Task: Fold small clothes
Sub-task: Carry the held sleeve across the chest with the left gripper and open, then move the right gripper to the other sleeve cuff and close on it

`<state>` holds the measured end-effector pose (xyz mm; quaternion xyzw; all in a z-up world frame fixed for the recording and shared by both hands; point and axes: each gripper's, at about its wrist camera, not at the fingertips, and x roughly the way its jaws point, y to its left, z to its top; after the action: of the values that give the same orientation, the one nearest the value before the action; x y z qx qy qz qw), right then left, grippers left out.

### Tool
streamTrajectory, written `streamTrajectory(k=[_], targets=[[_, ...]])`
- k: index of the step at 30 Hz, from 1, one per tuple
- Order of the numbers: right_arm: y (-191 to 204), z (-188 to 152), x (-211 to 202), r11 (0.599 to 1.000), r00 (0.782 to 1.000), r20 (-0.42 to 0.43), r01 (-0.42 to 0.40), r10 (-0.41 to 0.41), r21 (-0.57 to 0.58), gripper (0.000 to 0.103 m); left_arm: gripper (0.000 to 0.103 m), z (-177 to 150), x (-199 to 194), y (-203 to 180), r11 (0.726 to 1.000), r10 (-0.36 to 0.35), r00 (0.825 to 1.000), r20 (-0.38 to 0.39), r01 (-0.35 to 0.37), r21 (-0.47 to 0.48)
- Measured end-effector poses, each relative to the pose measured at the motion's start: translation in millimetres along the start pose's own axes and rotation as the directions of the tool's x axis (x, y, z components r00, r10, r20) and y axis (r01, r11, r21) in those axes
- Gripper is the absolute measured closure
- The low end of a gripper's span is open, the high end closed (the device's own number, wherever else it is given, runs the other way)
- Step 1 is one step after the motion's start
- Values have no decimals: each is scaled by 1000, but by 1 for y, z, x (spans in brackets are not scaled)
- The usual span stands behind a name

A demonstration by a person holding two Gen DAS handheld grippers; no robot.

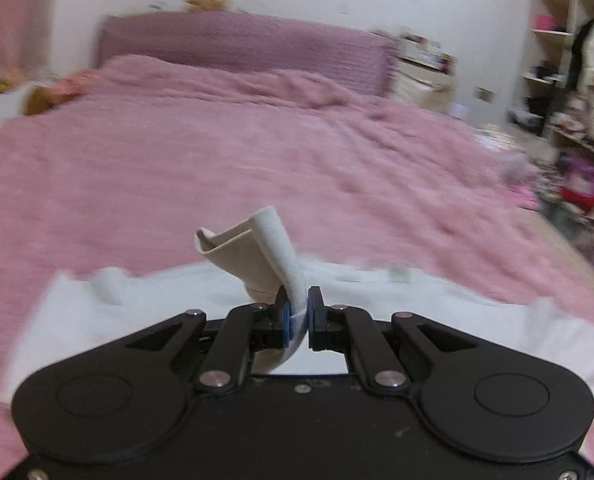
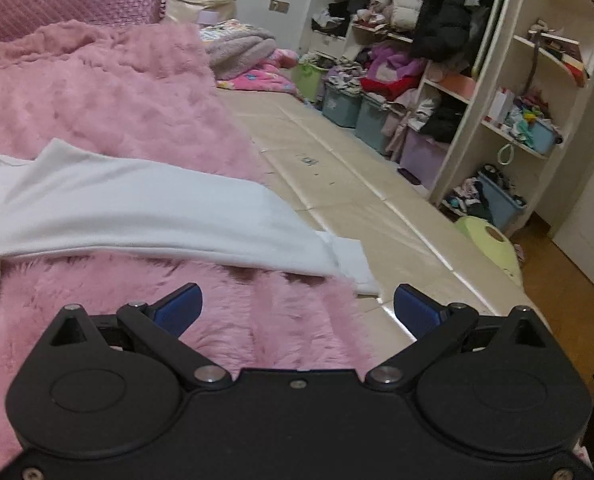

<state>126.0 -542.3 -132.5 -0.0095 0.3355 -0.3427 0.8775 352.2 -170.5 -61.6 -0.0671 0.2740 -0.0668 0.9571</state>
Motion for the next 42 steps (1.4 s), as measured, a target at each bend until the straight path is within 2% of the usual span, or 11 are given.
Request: streamTrajectory(k=[7,13,16,19,21,22,24,25,28,33,42], targets=[[-7,-8,8,997,998,6,-57,57,48,3,97,-45,25,-111,971,-132,988,-75,144,189],[-9,-14,17,993,996,-6,-91,92,70,3,97,-76,54,-153,964,-146,973,-178,180,193],[-10,-15,19,991,994,-6,-105,106,81,3,97,-84,57,-168,955,-120,978,-174,161,248],[-11,-15,20,989,993,-4,-121,121,83,3,96,-80,61,-173,948,-152,971,-182,195,251],[-11,-16,21,988,992,-2,-129,130,80,3,87,-82,73,-186,924,-175,956,-235,242,296],[-11,-16,21,988,991,-1,-132,132,82,3,86,-85,76,-190,909,-206,940,-272,287,303],[-11,-17,22,987,991,-2,-136,137,86,3,66,-95,81,-202,866,-275,896,-348,388,315],[-11,-18,24,986,990,-6,-139,140,88,3,60,-101,82,-209,849,-274,893,-356,399,348],[-12,-19,25,986,990,-12,-140,142,89,3,61,-114,83,-220,819,-238,918,-317,365,443],[-14,-20,27,987,990,-17,-135,137,85,3,60,-103,86,-206,851,-265,907,-326,379,363],[-7,-12,29,992,994,-7,-107,107,61,3,59,-105,43,-178,868,-248,917,-312,354,349]])
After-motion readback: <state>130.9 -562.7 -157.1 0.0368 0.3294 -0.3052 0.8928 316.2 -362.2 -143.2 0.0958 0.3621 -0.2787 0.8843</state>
